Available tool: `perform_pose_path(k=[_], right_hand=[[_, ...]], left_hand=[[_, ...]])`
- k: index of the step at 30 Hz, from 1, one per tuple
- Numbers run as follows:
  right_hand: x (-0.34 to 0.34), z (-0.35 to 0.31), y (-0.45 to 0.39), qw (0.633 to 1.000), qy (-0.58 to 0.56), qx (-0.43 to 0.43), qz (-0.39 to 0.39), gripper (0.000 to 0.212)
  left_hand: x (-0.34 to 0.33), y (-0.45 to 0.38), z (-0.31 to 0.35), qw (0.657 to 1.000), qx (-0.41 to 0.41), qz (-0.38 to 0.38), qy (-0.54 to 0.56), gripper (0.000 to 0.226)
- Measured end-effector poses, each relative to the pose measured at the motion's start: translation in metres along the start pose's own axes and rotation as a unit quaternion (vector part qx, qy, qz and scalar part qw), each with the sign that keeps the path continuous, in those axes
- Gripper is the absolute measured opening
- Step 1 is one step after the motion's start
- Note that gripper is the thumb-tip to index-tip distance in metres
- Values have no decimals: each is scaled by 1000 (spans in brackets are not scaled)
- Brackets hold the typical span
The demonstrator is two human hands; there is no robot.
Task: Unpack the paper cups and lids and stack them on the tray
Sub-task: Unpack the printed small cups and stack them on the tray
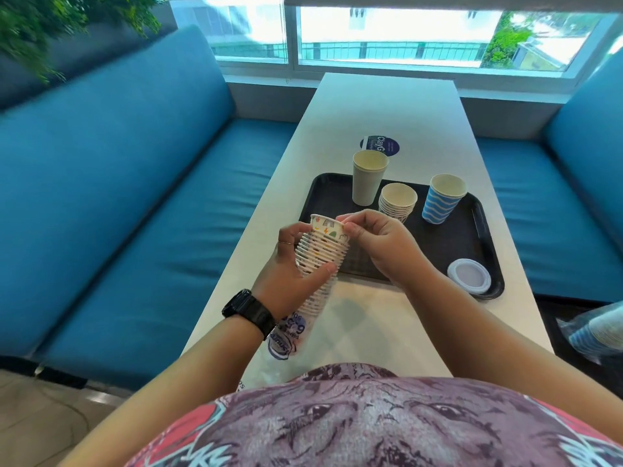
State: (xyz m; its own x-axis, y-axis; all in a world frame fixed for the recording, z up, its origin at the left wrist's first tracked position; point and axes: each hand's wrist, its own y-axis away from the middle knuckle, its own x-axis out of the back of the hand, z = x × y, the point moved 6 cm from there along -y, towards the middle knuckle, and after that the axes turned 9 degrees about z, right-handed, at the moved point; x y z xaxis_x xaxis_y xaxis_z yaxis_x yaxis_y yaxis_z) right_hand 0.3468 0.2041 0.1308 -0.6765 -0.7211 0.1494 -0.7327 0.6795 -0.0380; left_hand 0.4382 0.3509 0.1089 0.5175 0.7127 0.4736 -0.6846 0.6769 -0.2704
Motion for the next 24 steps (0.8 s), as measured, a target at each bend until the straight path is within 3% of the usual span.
perform_pose_path(k=[4,9,15,20,24], right_hand=[[-3,6,1,999,13,-51,-2,24],[-17,21,4,986,-87,-130,-65,64],[3,12,-10,976,-197,-89,18,42],[55,0,-42,985,-62,14,163,35],[86,-2,-71,971,82,84,208,38]], left_hand=[[3,3,1,1000,2,3,7,63],[0,6,7,1000,-16,-5,-8,66],[-4,7,3,999,-16,-31,-22,65],[-6,5,-6,1000,21,-22,-1,63],[-10,-1,-7,999,31,-23,-1,65]])
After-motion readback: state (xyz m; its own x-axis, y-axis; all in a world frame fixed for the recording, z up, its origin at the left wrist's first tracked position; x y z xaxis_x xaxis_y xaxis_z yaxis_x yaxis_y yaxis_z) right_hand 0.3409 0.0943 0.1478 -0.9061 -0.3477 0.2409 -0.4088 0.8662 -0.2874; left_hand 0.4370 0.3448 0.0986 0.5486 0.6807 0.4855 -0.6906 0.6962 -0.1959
